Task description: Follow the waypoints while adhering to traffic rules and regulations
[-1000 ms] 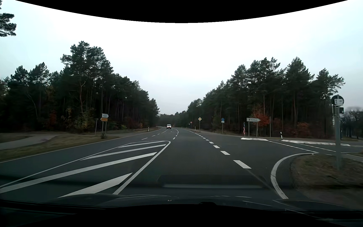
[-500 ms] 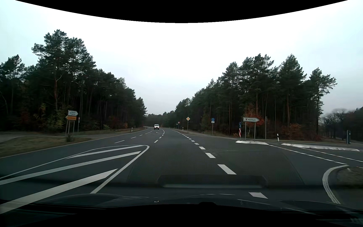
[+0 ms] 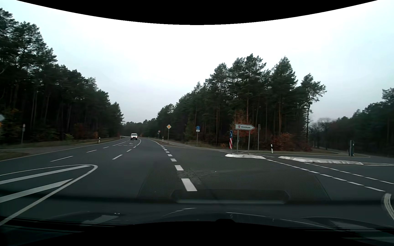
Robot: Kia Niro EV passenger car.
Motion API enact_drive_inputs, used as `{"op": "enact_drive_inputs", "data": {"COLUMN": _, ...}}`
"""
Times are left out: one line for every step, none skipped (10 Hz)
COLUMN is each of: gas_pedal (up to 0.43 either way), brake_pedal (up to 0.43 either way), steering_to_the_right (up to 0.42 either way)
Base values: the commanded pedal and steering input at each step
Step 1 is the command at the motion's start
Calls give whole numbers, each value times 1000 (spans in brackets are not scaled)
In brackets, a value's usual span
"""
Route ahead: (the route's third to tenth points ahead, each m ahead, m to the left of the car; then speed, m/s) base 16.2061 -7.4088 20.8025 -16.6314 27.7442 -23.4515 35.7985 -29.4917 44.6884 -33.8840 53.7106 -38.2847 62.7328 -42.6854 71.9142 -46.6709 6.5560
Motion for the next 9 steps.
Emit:
{"op": "enact_drive_inputs", "data": {"gas_pedal": 59, "brake_pedal": 0, "steering_to_the_right": 291}}
{"op": "enact_drive_inputs", "data": {"gas_pedal": 110, "brake_pedal": 0, "steering_to_the_right": 304}}
{"op": "enact_drive_inputs", "data": {"gas_pedal": 130, "brake_pedal": 0, "steering_to_the_right": 310}}
{"op": "enact_drive_inputs", "data": {"gas_pedal": 130, "brake_pedal": 0, "steering_to_the_right": 314}}
{"op": "enact_drive_inputs", "data": {"gas_pedal": 138, "brake_pedal": 0, "steering_to_the_right": 315}}
{"op": "enact_drive_inputs", "data": {"gas_pedal": 169, "brake_pedal": 0, "steering_to_the_right": 315}}
{"op": "enact_drive_inputs", "data": {"gas_pedal": 197, "brake_pedal": 0, "steering_to_the_right": 315}}
{"op": "enact_drive_inputs", "data": {"gas_pedal": 209, "brake_pedal": 0, "steering_to_the_right": 314}}
{"op": "enact_drive_inputs", "data": {"gas_pedal": 209, "brake_pedal": 0, "steering_to_the_right": 311}}
